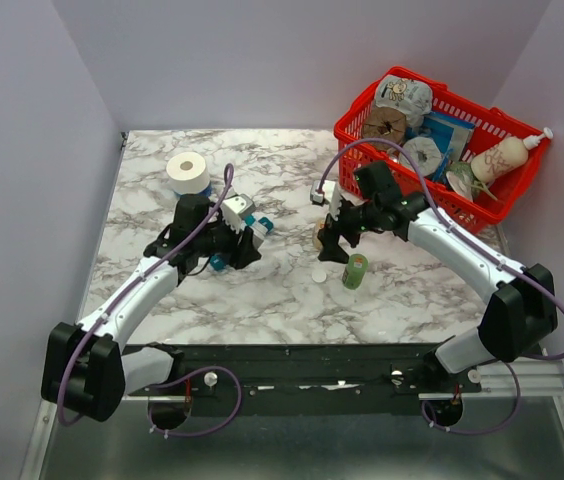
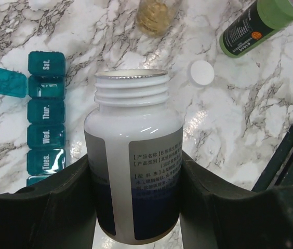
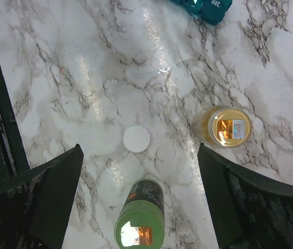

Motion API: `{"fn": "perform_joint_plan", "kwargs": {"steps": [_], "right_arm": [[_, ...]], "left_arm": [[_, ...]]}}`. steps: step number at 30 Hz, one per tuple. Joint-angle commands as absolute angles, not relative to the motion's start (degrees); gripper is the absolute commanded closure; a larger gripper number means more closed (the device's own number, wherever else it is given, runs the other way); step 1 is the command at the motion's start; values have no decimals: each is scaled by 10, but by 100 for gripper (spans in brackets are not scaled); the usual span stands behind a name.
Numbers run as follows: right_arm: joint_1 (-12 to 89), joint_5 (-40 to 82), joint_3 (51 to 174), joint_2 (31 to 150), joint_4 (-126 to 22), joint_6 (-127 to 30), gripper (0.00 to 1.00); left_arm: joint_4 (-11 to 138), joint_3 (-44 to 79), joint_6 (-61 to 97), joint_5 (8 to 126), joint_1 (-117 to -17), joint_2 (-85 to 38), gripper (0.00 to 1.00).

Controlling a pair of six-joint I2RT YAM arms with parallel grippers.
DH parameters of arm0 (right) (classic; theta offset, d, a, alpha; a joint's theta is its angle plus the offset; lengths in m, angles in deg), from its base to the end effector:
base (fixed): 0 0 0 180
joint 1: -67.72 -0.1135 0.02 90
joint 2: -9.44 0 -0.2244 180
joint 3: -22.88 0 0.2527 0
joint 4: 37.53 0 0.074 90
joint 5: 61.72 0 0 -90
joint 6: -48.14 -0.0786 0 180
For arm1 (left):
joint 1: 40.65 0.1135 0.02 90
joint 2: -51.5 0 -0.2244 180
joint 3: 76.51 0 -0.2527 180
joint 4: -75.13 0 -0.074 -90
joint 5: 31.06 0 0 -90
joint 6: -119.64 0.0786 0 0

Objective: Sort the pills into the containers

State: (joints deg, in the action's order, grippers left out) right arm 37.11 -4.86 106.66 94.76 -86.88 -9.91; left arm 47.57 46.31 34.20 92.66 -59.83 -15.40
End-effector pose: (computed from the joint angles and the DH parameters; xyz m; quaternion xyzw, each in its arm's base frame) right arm 0.2729 0.2114 0.2219 -0.5505 0.7223 0.2650 0.3239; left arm 0.2614 -0.1371 0.1928 0.3024 0.8127 -0.3118 0.3884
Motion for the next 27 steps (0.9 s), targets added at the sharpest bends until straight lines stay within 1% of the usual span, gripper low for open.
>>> {"fn": "perform_joint_plan", "kwargs": {"steps": [1,2,4,7,10,12,13,16,18,19,20,23,25,27], "right_arm": [[380,-64,1055,934,-856,-104,0],[381,-65,1053,934,-856,-105,0],[382,-67,1054,935,-855,-106,0],[383,-67,1053,935,-855,-108,0],[383,-69,1052,934,-854,-107,0],[383,-70,1049,932,-853,-107,0],[384,-70,1048,931,-852,-107,0],[384,-77,1046,927,-852,-107,0],[384,-83,1046,924,-853,-107,0],[384,-85,1044,924,-853,-108,0],[384,-89,1044,922,-854,-109,0],[384,-101,1039,914,-853,-112,0],[384,-104,1038,909,-852,-111,0],[384,-105,1038,909,-852,-112,0]], "left_arm": [[463,447,375,953,-592,-146,100],[463,442,373,971,-594,-150,100],[485,468,389,960,-579,-149,100],[443,448,415,984,-581,-169,100],[454,469,453,920,-579,-169,100],[451,463,469,902,-580,-175,100],[450,458,477,859,-582,-175,100],[447,453,535,813,-583,-177,100],[443,444,554,839,-578,-190,100],[458,441,539,869,-570,-194,100],[466,441,529,930,-560,-207,100],[495,438,482,1009,-520,-229,100],[522,440,460,1015,-495,-242,100],[500,412,443,999,-518,-235,100]]}}
